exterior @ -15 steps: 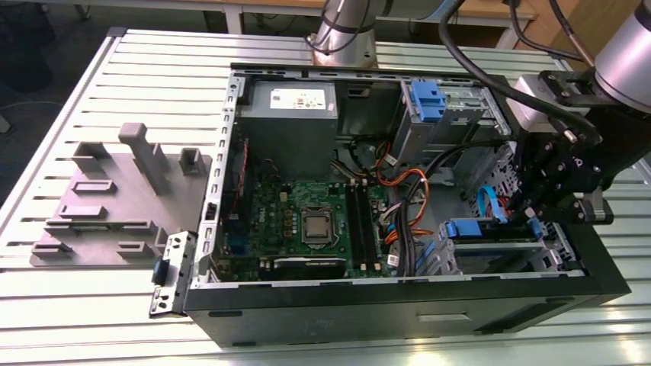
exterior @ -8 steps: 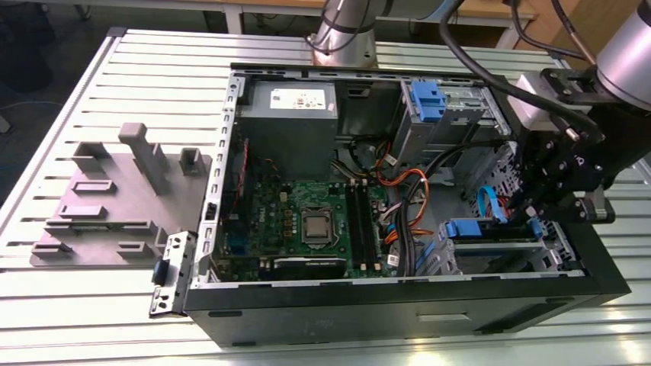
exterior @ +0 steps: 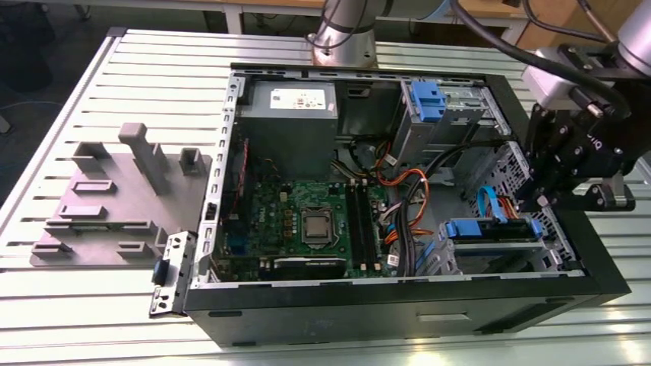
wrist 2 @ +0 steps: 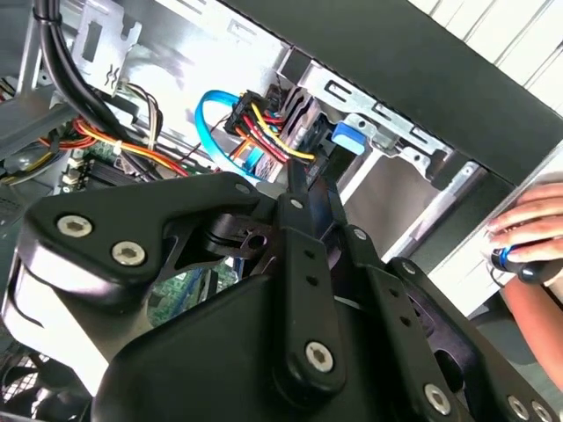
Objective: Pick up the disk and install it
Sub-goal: 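Insert the second disk wire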
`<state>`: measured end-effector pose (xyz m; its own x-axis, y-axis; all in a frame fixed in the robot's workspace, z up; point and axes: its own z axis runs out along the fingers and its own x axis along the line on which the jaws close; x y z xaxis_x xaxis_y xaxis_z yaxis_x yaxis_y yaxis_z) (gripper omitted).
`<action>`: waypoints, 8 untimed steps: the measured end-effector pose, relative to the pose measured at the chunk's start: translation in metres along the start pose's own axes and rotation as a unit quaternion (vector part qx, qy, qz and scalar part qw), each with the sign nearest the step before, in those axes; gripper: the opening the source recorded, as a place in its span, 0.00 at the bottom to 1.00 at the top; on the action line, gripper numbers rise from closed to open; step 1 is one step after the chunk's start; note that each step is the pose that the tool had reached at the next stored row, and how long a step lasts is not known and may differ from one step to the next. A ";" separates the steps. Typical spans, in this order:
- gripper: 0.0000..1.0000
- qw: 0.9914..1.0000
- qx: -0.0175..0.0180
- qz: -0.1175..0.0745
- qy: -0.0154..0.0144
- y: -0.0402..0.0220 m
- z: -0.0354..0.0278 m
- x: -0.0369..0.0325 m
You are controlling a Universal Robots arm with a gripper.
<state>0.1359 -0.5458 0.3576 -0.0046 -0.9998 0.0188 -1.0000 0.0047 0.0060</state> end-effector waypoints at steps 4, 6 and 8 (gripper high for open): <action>0.24 1.000 0.000 0.000 0.000 0.0000 -0.0014 0.0006; 0.24 1.000 0.000 0.000 0.000 0.0000 -0.0014 0.0016; 0.24 1.000 0.000 0.000 0.000 0.0000 -0.0014 0.0022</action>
<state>0.1359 -0.5480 0.3591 -0.0046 -0.9998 0.0187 -1.0000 0.0047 0.0061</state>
